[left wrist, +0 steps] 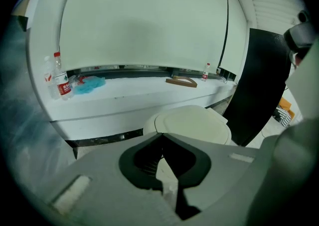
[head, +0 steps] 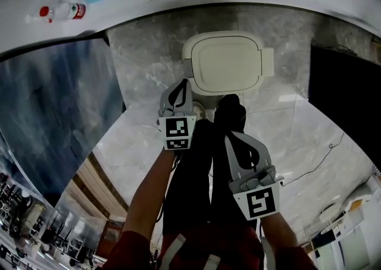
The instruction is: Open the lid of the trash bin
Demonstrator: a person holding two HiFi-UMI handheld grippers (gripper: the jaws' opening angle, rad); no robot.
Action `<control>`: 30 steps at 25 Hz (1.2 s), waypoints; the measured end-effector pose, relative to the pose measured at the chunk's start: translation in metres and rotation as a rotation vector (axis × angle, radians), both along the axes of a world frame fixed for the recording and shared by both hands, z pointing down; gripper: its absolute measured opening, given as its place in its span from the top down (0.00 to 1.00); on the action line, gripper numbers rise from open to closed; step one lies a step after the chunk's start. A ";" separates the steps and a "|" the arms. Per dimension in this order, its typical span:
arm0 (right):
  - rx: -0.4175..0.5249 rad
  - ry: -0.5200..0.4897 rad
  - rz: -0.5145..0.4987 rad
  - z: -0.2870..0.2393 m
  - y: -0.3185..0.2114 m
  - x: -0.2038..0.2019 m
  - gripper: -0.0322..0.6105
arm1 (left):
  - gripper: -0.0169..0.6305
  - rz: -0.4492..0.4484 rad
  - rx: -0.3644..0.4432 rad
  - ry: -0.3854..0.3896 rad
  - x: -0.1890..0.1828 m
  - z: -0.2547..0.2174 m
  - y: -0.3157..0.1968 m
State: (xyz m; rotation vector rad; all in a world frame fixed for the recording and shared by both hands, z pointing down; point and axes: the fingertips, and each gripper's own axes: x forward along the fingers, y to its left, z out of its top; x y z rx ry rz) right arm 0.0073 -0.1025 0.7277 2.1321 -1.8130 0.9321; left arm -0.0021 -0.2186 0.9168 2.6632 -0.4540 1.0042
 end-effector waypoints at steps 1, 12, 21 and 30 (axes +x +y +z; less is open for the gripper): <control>-0.004 -0.007 -0.009 0.002 0.000 -0.002 0.95 | 0.97 -0.004 -0.004 -0.006 0.002 0.004 -0.002; -0.035 -0.047 -0.061 0.018 -0.001 -0.007 0.95 | 0.97 0.002 -0.030 -0.078 0.013 0.042 -0.015; -0.058 -0.062 -0.073 0.025 0.004 -0.003 0.95 | 0.97 -0.014 -0.034 -0.090 0.016 0.056 -0.014; -0.051 -0.065 -0.071 0.025 0.001 -0.003 0.95 | 0.97 -0.011 -0.027 -0.088 0.015 0.056 -0.014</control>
